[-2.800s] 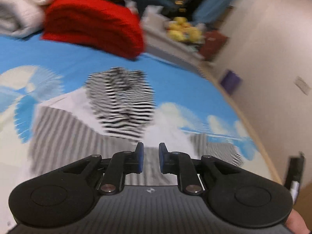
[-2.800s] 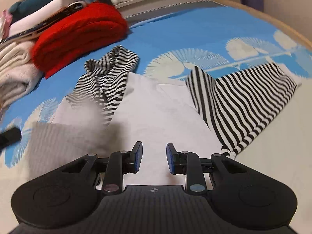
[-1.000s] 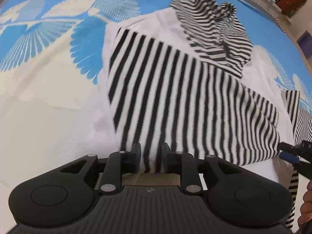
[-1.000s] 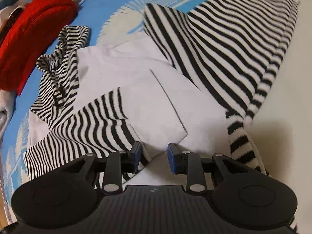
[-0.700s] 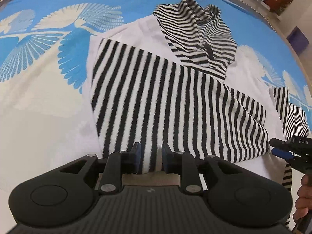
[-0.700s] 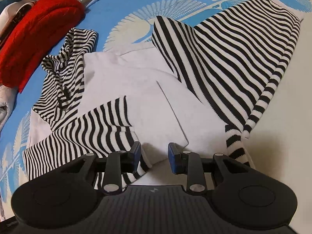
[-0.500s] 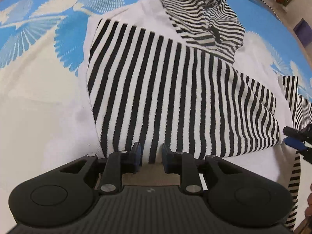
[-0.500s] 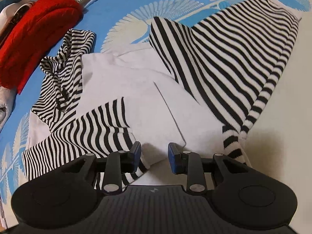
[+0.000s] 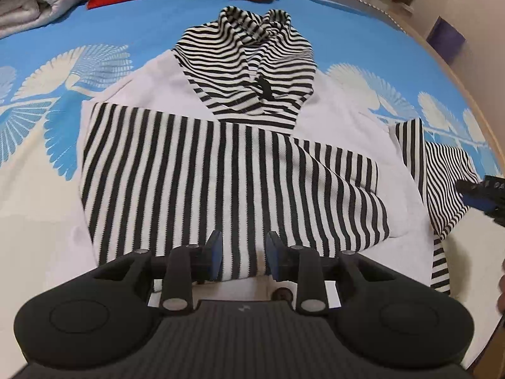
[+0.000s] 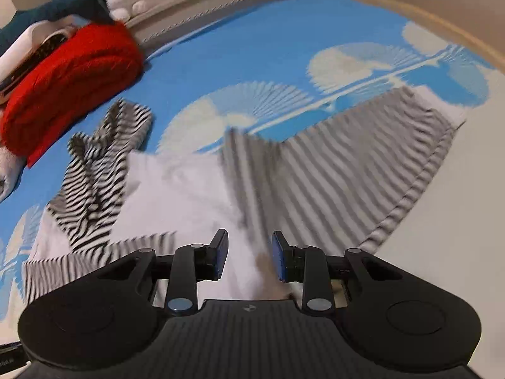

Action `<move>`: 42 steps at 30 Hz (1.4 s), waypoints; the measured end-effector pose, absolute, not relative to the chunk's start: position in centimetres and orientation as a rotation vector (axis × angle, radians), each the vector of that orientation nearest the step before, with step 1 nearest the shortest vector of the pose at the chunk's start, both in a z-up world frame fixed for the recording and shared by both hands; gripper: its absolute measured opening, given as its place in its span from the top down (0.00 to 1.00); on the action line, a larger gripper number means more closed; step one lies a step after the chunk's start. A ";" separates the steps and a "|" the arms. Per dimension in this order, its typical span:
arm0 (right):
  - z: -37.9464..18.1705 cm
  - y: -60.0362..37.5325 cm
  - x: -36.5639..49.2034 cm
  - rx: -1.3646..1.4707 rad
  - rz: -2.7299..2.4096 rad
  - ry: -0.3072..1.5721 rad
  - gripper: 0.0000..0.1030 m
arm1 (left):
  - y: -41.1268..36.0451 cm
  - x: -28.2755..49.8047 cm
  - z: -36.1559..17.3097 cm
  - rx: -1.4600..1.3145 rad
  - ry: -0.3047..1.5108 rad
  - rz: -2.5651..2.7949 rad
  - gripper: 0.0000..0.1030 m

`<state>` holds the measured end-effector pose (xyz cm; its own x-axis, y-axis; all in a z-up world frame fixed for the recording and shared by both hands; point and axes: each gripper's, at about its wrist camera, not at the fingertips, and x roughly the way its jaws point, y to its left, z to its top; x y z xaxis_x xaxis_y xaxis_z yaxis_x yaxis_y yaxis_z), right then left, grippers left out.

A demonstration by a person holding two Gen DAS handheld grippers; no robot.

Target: Fold small clothes

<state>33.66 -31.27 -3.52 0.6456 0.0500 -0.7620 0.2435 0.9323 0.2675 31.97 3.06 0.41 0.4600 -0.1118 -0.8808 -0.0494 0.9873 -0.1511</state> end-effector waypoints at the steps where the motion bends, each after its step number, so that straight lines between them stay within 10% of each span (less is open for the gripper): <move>1: -3.5 -32.6 33.6 0.369 -0.132 0.861 0.69 | 3.0 32.0 0.3 -0.163 1.095 -0.037 0.68; 30: -11.9 -51.6 35.9 0.826 -0.483 0.643 0.78 | 5.4 32.6 -0.1 -0.205 1.107 -0.005 0.68; 31: -11.7 -51.4 36.1 0.806 -0.492 0.631 0.96 | 5.7 32.7 0.0 -0.211 1.106 0.001 0.68; 42: 4.1 -23.9 30.9 0.022 0.240 0.141 0.95 | 13.7 32.8 2.8 -0.398 1.028 0.136 0.68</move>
